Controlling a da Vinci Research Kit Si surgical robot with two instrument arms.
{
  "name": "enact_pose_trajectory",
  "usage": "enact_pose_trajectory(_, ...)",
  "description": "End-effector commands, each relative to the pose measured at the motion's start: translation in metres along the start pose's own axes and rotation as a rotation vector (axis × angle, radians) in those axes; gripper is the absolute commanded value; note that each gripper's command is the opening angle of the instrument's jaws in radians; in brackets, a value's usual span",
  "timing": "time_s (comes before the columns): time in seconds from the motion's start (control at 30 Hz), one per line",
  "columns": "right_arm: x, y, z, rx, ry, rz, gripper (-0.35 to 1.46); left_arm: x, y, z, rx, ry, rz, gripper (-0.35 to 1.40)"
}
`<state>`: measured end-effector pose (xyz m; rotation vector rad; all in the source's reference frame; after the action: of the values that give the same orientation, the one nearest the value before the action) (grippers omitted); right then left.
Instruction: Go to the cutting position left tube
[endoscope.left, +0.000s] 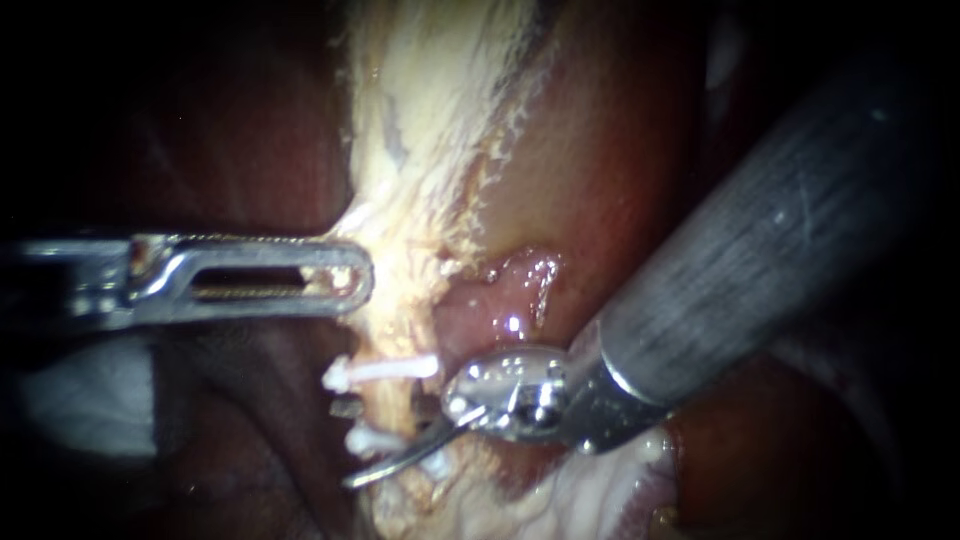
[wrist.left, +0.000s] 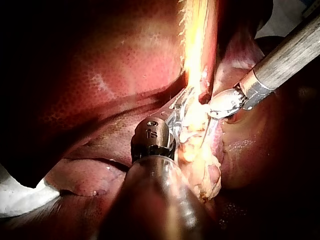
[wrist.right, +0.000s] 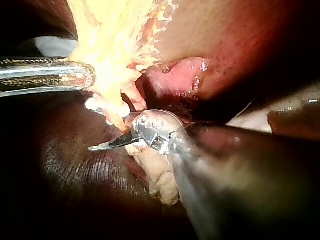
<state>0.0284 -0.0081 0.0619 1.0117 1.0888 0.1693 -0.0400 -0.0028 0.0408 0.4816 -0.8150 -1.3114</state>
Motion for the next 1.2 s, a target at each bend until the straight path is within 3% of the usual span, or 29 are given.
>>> enact_pose_trajectory(0.03, 0.0000, 0.0002, 0.0003, -0.002, 0.000, 0.010, 1.30, 0.0000, 0.0000, 0.0000, -0.001, -0.001, 0.000, -0.35)
enact_pose_trajectory(0.53, 0.0007, 0.0019, 0.0009, -0.003, 0.028, 0.061, 1.24, 0.0000, -0.0003, 0.0000, -0.002, -0.001, -0.001, -0.35)
enact_pose_trajectory(1.2, 0.0005, 0.0023, 0.0007, -0.002, 0.028, 0.060, 1.20, 0.0001, -0.0004, -0.0001, -0.002, -0.002, -0.001, -0.35)
